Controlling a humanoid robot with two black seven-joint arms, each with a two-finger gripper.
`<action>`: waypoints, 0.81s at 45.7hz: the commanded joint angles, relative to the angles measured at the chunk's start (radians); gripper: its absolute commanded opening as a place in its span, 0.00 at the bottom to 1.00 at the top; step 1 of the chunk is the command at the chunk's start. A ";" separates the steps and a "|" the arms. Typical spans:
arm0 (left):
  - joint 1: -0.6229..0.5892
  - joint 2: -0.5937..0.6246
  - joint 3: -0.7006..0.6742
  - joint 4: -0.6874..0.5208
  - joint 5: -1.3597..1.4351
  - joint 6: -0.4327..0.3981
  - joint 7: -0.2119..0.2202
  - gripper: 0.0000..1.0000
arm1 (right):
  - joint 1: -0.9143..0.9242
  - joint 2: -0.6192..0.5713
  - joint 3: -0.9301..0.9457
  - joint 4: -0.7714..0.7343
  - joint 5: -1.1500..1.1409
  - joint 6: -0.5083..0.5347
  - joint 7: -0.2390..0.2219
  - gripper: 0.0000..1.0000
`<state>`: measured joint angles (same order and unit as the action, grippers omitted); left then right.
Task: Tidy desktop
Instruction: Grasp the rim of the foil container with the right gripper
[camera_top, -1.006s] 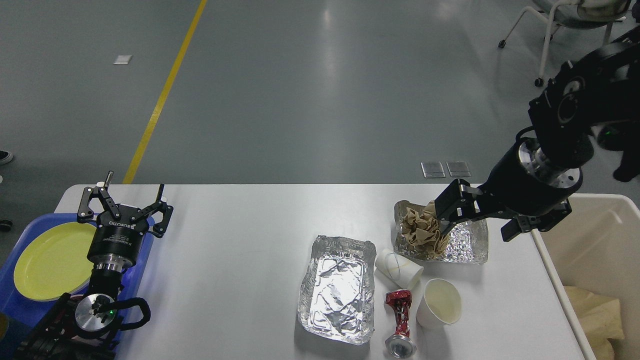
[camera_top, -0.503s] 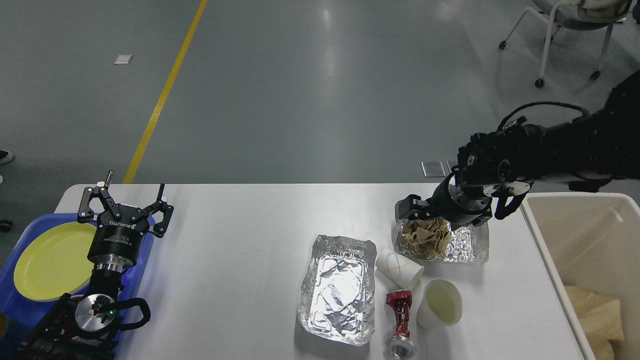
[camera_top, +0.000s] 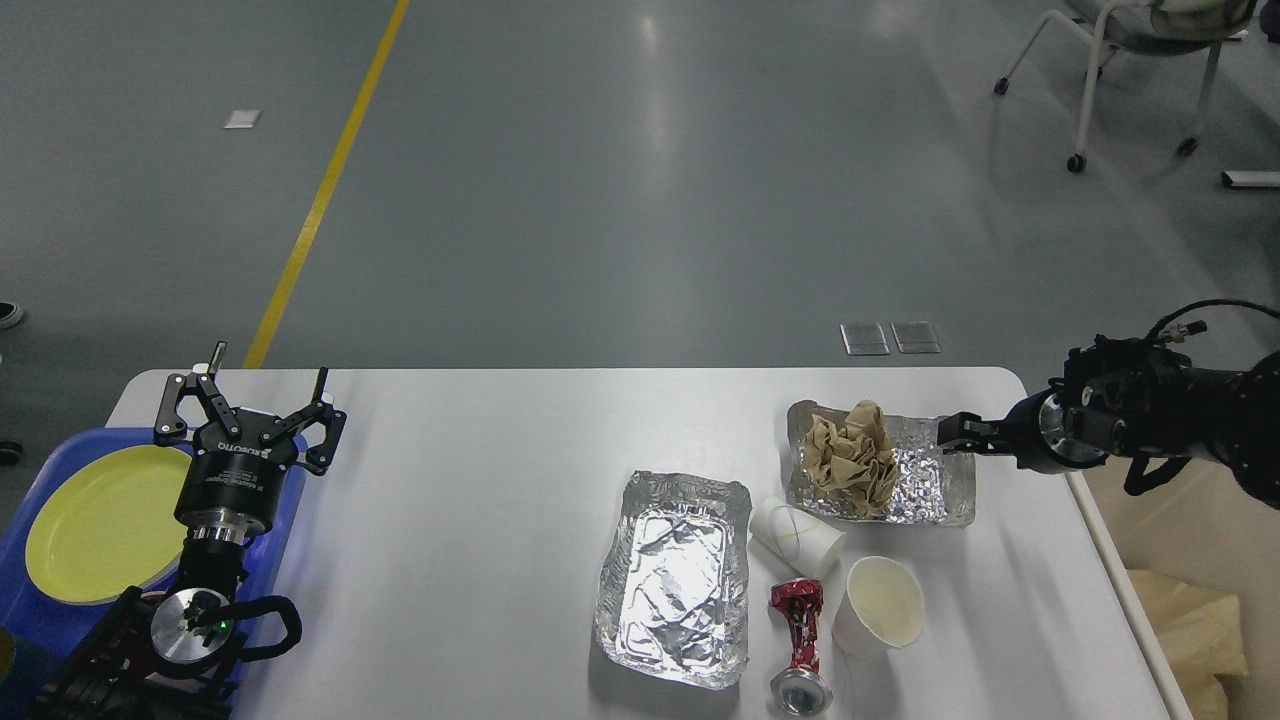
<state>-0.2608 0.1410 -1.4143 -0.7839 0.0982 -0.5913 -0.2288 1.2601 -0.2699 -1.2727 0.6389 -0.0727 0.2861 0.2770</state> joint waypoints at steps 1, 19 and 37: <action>0.000 0.000 0.000 0.000 0.000 -0.001 0.000 0.96 | -0.088 0.005 0.007 -0.111 -0.024 -0.008 0.044 0.89; 0.000 0.000 0.000 0.000 0.000 -0.001 0.000 0.96 | -0.176 0.058 0.016 -0.166 -0.025 -0.080 0.027 0.90; 0.000 -0.001 0.000 0.000 0.000 -0.001 0.000 0.96 | -0.235 0.077 0.070 -0.206 -0.024 -0.143 0.004 0.57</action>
<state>-0.2608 0.1406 -1.4143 -0.7839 0.0982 -0.5918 -0.2287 1.0269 -0.1891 -1.2169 0.4329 -0.0955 0.1447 0.2817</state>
